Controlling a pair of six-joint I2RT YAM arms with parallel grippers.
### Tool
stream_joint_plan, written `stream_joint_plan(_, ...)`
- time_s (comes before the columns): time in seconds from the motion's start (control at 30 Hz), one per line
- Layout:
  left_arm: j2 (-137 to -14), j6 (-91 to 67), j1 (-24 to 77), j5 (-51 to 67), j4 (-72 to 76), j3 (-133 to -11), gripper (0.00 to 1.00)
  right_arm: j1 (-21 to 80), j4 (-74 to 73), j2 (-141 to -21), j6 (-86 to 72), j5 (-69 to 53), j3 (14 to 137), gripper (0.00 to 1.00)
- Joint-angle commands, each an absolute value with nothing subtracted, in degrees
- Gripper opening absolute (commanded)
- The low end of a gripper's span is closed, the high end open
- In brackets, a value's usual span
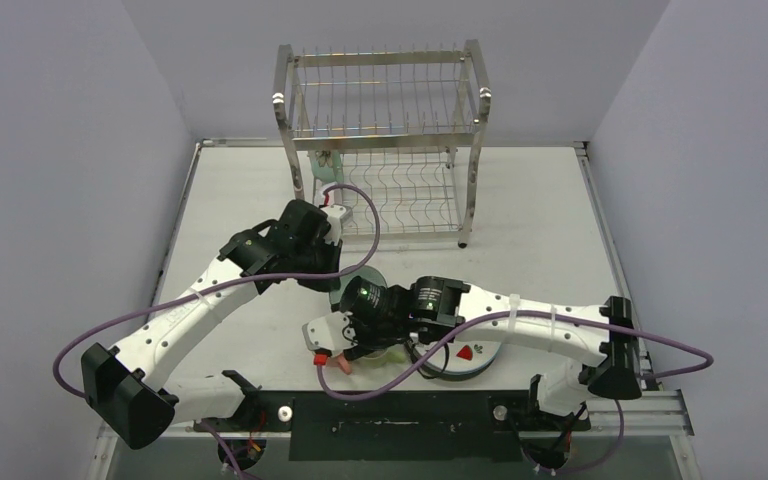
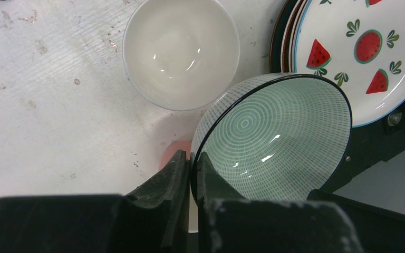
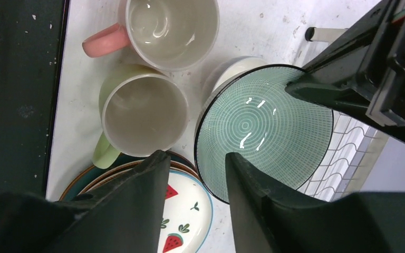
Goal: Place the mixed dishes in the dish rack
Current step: Pick up the bowl from the center of the board.
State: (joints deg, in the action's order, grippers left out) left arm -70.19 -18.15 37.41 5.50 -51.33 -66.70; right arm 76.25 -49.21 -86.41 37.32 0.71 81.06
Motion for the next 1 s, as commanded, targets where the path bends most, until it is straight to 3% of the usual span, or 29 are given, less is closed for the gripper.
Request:
stream_joint_plan(0.0,-69.21,-17.19,37.33,7.15,-50.01,-70.05,0.0,76.85,-52.23,-88.62,38.32,2.27,85.63,0.4)
stream_joint_plan(0.4,-69.14,-16.68,37.35,7.41,-50.6,-70.31,0.0,76.82,-54.2,-93.72,38.14,2.72,88.67,0.34)
stream_joint_plan(0.63,-68.91,-16.24,37.3,7.6,-50.91,-70.27,0.0,76.82,-55.12,-95.07,37.71,2.93,90.33,0.12)
stream_joint_plan(0.8,-68.99,-16.09,37.3,8.35,-50.95,-70.46,0.0,76.88,-55.79,-95.71,37.44,3.4,91.04,0.05)
stream_joint_plan(0.87,-69.02,-15.99,37.35,8.6,-51.01,-70.49,0.0,76.88,-55.79,-95.84,37.37,3.43,91.05,0.06)
stream_joint_plan(0.97,-69.08,-15.91,37.3,8.86,-51.06,-70.7,0.0,76.86,-55.9,-96.14,37.1,3.47,91.18,0.17)
